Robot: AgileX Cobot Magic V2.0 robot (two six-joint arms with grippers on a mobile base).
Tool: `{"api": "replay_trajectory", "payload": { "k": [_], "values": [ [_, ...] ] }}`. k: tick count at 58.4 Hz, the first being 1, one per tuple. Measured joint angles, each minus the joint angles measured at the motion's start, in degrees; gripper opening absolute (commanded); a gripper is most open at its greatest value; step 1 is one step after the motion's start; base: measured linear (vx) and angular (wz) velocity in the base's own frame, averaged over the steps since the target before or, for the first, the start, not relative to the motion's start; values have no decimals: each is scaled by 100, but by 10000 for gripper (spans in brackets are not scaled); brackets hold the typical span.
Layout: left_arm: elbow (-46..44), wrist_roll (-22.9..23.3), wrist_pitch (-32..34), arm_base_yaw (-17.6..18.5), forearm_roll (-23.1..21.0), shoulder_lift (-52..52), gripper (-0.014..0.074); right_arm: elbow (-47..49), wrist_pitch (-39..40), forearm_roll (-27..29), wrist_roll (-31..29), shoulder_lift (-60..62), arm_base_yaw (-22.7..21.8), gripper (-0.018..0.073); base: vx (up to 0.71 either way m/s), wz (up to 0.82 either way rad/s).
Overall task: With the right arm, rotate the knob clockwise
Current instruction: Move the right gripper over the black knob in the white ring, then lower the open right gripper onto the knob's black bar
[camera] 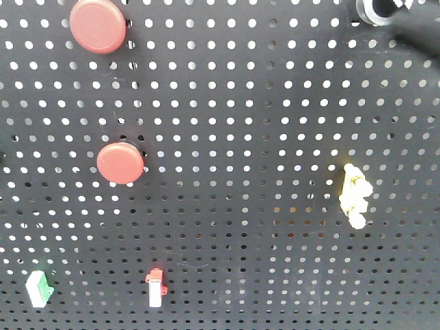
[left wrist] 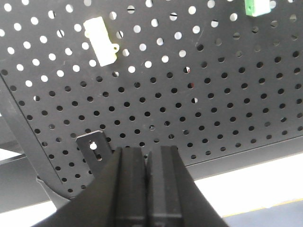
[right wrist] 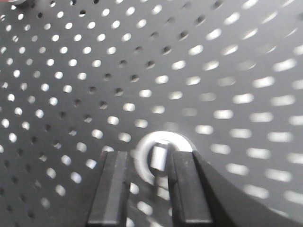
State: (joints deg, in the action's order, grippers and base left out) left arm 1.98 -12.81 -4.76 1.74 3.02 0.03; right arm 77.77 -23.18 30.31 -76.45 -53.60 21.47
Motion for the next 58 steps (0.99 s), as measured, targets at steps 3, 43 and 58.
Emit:
{"api": "replay_trajectory", "payload": {
  "k": [3,43,58],
  "values": [
    [0,0,0,0,0,0,-6,0,-3,-68,119,31,0,289,0,0],
    [0,0,0,0,0,0,-6,0,-605,-205,384,22,0,289,0,0],
    [0,0,0,0,0,0,-6,0,-783,-1681,1771,22,25,289,0,0]
  ]
}}
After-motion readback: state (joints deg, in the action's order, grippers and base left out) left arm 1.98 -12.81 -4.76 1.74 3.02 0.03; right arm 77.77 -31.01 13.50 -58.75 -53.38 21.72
